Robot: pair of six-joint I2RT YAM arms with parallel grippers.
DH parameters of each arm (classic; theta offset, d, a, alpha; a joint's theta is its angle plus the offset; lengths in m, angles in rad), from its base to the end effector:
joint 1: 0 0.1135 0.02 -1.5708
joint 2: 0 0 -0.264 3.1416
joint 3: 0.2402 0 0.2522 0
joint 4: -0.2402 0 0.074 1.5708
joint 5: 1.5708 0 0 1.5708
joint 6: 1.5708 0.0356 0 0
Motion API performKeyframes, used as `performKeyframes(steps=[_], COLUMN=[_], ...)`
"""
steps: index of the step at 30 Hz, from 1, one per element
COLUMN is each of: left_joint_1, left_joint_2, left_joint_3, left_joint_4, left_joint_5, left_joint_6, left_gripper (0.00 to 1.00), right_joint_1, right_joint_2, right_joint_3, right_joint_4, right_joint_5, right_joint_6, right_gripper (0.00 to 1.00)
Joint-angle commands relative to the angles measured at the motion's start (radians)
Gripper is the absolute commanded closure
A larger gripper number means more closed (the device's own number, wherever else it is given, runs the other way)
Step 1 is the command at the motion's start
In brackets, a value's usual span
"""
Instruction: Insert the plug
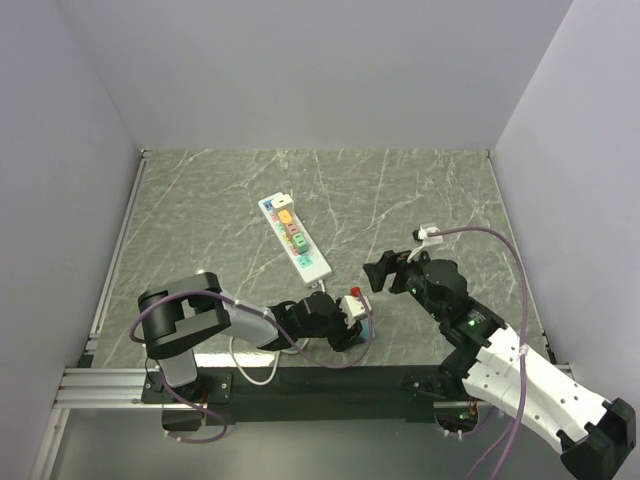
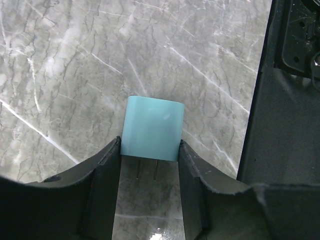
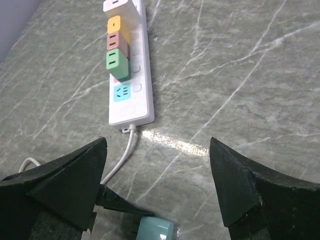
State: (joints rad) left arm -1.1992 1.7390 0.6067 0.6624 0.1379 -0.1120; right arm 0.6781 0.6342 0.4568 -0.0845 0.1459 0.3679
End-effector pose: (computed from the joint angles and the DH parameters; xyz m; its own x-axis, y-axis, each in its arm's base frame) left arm 0.1116 -0.2999 0.1280 -0.2715 0.3918 -0.8791 0.9430 0.2911 -0.1615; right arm 0.1314 0.0992 0.2575 -0.3720 0.1573 -0.9148 -0.4045 0.8595 0.3123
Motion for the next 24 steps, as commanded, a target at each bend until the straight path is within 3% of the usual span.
performKeyframes(steps=[1,9,20,24], left_joint_1=[-0.007,0.035,0.209,0.257], left_joint_2=[0.016,-0.059,-0.238,-0.286], left_joint_3=[0.034,0.013,-0.036,-0.045], left_joint_4=[0.016,0.032,0.077,0.085], left_joint_5=[-0.018,-0.046,0.000,0.014], left_joint_6=[0.026,0.049,0.090,0.100], left_gripper=[0.88,0.92,0.91,0.91], right_joint_1=[-0.018,-0.126,-0.233,-0.288], right_joint_2=[0.002,0.058,0.157,0.208], right_joint_3=[0.065,0.097,0.089,0.083], right_joint_4=[-0.006,-0.006,0.058,0.118], right_joint_5=[0.021,-0.061,-0.287,-0.467], right_joint_6=[-0.014,0.000,0.028,0.045], right_gripper=[0.11,0.11,0.11,0.11])
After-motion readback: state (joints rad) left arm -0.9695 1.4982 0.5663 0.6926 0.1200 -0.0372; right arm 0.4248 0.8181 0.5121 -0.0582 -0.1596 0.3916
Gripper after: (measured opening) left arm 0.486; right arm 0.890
